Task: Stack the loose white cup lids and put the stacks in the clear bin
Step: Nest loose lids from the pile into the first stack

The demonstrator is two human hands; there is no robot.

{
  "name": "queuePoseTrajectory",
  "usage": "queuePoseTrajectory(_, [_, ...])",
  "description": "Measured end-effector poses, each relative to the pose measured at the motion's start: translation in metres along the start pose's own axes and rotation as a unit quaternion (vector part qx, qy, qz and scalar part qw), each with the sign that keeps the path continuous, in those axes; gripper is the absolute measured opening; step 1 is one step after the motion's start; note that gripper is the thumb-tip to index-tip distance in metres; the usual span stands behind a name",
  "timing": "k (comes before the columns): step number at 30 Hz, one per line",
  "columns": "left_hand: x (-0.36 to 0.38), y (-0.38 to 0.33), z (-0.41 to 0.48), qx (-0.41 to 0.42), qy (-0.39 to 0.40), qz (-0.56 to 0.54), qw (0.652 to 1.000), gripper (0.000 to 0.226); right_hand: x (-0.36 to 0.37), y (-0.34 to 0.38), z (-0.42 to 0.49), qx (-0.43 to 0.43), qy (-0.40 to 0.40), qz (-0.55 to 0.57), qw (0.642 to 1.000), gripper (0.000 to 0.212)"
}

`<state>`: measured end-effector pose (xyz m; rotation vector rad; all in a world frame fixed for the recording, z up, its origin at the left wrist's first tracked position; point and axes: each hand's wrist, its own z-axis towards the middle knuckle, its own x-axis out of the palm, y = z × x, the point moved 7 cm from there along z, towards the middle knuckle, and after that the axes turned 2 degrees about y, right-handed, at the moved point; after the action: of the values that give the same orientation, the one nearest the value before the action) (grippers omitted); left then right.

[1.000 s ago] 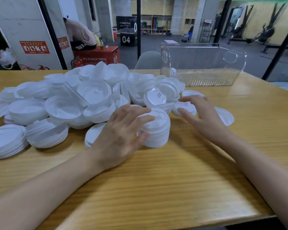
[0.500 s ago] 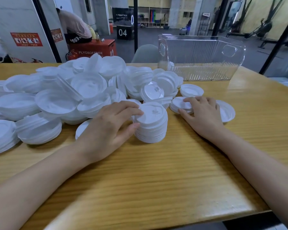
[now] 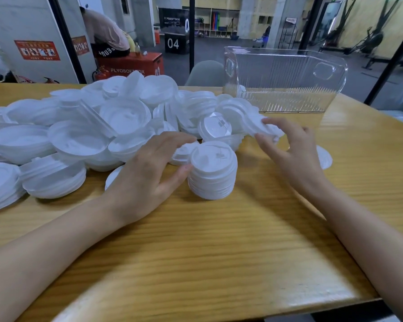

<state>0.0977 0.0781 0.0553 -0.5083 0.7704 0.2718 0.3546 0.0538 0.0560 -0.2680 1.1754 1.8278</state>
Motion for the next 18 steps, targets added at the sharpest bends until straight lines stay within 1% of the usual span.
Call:
queuePoseTrajectory(1, [-0.001,0.002,0.0,-0.015,-0.006,-0.012,1.0,0.044,0.001,0.015,-0.005,-0.04,0.012,0.062,0.997,0.045])
queuePoseTrajectory(2, [-0.001,0.003,-0.001,-0.03,-0.011,-0.024,0.999,0.046,0.004,0.03,-0.011,-0.085,0.036,0.1,0.991,0.042])
queuePoseTrajectory(4, [-0.001,0.007,-0.001,-0.046,-0.018,-0.038,0.998,0.05,0.015,0.054,-0.024,-0.16,0.095,0.109,0.976,0.04])
queuePoseTrajectory(5, [-0.001,0.007,-0.001,-0.047,-0.02,-0.037,0.998,0.052,0.021,0.06,-0.027,-0.179,0.122,0.103,0.971,0.04])
queuePoseTrajectory(8, [0.0,0.008,0.0,-0.043,-0.022,-0.028,0.998,0.052,0.032,0.062,-0.03,-0.179,0.167,0.093,0.965,0.042])
queuePoseTrajectory(12, [0.001,0.007,0.0,-0.039,-0.021,-0.028,0.999,0.047,0.034,0.059,-0.029,-0.177,0.178,0.066,0.966,0.043])
queuePoseTrajectory(18, [-0.001,0.001,0.001,-0.008,-0.018,-0.008,1.0,0.04,0.04,0.057,-0.03,-0.182,0.184,0.047,0.965,0.043])
